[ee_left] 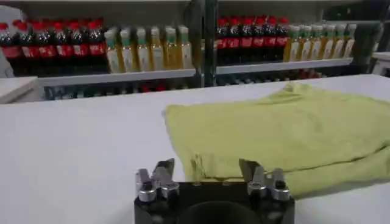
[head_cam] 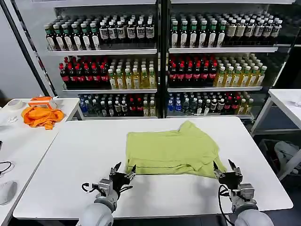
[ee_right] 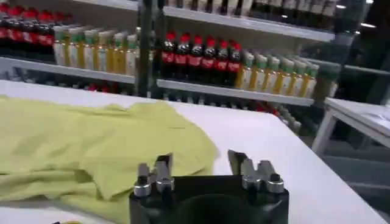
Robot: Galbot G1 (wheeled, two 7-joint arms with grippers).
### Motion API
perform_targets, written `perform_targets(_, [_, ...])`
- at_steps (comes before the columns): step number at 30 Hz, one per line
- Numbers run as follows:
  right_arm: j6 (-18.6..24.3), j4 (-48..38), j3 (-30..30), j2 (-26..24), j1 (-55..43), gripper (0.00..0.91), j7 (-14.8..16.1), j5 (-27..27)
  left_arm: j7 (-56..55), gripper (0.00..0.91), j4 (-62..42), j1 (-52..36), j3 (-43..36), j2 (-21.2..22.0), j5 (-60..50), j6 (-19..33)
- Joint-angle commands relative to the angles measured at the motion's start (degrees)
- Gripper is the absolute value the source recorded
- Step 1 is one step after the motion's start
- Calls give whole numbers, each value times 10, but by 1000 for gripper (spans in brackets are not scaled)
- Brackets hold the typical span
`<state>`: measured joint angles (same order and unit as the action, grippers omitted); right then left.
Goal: Fold and organize the clothes.
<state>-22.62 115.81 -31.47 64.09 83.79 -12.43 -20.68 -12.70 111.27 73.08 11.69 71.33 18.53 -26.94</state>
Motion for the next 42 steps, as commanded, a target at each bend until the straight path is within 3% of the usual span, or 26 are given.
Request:
perform_targets(1, [-25,-19,-10,2,10,907,-7,-32,-8,675,-36,-1,-8,11,-4,-4])
perform_targets(2, [-29,-25,-3,0,3,907,-7,-37,-8,181,-39,-1,-8,9,-4,-4])
perform_targets(3, [-34,-32,0,0,-1,907,-10,-50,-8,131,-41,-6,-10,9,-4,-4])
perform_targets(4, [-42,-36,2,-1,-6,746,-13,-60,-9,60,-47,-8,-11,8,-4,-2])
perform_targets(5, [-46,-42,4,-2,-9,242,-13,-68,-10,50,-50,-9,-12,8,-4,-2])
perform_targets(7, [-47,-49,8,-3,-13,30,-12,-73,-10,50,-56,-9,-12,10,-2,-3])
perform_targets(8, [-48,-54,10,-4,-16,0,-13,-86,-10,40,-57,-9,-12,9,-2,-3])
perform_targets(14, [-54,-74,27,-3,-37,0,-18,-107,-12,40,-70,-19,-17,7,6,-4])
perform_targets(30, [-52,-51,31,-3,-25,0,-18,-101,-13,30,-39,13,-11,-2,36,9])
perform_targets(42, [-55,89,7,-17,116,0,-20,-71,-18,30,120,185,55,-32,44,17])
